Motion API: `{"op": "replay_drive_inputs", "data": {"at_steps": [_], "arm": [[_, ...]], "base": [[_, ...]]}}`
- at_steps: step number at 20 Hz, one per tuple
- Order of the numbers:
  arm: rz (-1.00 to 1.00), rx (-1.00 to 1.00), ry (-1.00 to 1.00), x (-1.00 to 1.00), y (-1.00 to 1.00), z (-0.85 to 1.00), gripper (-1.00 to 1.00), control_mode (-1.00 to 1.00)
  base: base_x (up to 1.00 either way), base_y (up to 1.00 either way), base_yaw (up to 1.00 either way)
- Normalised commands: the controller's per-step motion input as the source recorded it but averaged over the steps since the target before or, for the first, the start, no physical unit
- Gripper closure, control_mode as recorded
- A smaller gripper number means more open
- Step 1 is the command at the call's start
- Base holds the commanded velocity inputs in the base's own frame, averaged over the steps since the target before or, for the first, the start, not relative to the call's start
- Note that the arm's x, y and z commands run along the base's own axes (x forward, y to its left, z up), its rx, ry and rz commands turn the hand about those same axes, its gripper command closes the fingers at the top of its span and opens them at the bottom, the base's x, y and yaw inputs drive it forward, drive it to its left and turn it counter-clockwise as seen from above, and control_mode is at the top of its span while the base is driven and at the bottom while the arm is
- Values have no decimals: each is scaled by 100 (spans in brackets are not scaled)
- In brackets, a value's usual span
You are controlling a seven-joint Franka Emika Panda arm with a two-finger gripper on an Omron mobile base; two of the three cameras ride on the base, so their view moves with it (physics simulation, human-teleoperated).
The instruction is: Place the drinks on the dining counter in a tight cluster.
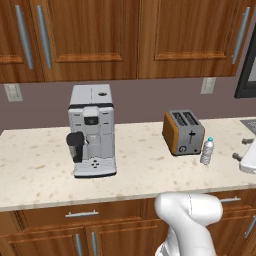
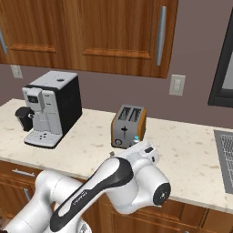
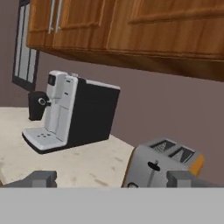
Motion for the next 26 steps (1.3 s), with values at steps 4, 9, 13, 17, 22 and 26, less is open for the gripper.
{"op": "replay_drive_inputs", "data": {"at_steps": [4,9,13,17,22,26], "arm": [[-6,8,12,21,-7,-32,-100,-100],[-5,17,6,26,-12,-22,-100,-100],[-3,12,0,32,0,-23,-100,-100],[-2,5,0,32,0,-26,-100,-100],[-2,0,0,45,-3,-22,-100,-100],[-2,0,0,41,-4,-26,-100,-100]], "base": [[0,0,0],[0,0,0],[0,0,0],[0,0,0],[0,0,0],[0,0,0]]}}
